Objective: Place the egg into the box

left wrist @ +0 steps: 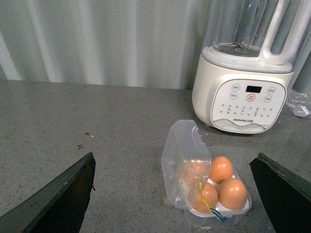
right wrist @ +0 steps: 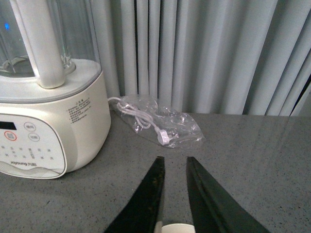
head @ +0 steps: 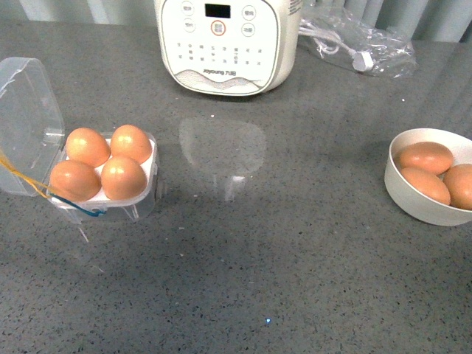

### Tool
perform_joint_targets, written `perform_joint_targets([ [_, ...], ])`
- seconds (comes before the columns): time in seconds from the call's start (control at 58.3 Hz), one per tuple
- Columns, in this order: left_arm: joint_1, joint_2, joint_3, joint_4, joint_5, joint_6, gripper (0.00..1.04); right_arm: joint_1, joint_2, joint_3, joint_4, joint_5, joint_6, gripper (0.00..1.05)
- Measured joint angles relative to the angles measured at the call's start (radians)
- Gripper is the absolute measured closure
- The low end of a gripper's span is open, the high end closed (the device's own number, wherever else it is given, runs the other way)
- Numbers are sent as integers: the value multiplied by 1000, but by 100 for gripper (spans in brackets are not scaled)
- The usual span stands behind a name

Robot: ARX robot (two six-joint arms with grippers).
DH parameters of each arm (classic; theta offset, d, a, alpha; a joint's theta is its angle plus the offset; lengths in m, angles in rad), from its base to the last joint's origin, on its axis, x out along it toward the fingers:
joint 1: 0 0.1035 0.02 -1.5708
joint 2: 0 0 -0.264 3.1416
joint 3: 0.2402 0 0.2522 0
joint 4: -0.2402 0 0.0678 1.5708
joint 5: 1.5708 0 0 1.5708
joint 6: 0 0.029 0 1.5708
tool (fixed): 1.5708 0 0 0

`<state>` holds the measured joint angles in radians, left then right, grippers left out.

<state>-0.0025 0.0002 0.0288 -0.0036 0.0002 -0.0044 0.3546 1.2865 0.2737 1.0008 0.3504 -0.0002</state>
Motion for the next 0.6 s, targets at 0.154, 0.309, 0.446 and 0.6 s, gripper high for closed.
perform_joint_targets([
  [0.154,0,0,0,0,-2,0,7,-69,-123,-88,-41,-83,-3,102],
  [0.309,0,0,0,0,0,0,7,-133,-230,-148,-88,-130,-3,102],
  [0.446,0,0,0,0,-1,0,7,-175,-275,-211,-73,-182,-3,102],
  [0.6,0,0,0,0,0,0,7,-223,-422,-243,-183,-222,-3,102],
])
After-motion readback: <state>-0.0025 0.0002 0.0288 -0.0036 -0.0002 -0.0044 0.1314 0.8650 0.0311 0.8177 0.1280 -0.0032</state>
